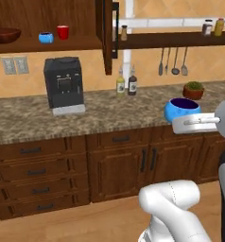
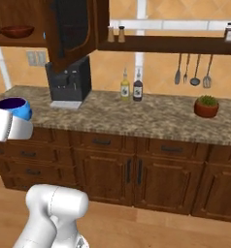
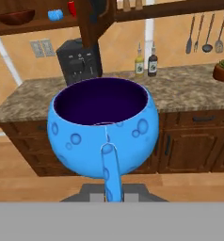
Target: Gather all objects into one cabinet and sort the glasses and bowls to opposite sides.
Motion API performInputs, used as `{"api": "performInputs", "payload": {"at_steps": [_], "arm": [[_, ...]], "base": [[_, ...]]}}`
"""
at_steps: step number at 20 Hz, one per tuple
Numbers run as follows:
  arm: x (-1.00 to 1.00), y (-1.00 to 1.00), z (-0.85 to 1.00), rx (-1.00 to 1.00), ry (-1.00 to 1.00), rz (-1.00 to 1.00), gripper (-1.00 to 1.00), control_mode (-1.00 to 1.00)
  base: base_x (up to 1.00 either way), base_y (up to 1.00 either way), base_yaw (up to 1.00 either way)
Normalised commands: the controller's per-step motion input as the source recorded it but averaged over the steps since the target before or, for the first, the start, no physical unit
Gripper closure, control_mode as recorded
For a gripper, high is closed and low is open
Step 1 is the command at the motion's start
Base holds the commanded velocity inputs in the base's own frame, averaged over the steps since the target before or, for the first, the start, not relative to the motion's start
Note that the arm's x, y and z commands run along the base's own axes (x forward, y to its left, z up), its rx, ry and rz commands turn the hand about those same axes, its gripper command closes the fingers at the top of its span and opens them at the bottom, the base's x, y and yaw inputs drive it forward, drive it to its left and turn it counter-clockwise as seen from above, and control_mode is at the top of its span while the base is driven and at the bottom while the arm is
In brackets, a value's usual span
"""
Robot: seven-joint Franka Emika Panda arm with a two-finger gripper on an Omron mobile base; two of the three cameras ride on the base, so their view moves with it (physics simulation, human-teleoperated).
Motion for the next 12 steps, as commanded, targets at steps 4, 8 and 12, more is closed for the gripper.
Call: {"api": "performInputs", "payload": {"at_steps": [4, 8, 12], "arm": [[0.00, 0.00, 0.00, 0.00, 0.00, 0.00, 1.00, 1.00], [0.00, 0.00, 0.00, 0.00, 0.00, 0.00, 1.00, 1.00], [0.00, 0.00, 0.00, 0.00, 0.00, 0.00, 1.00, 1.00]], "base": [[-0.23, 1.00, 0.00], [-0.16, 0.84, 0.00], [0.24, 0.31, 0.00]]}}
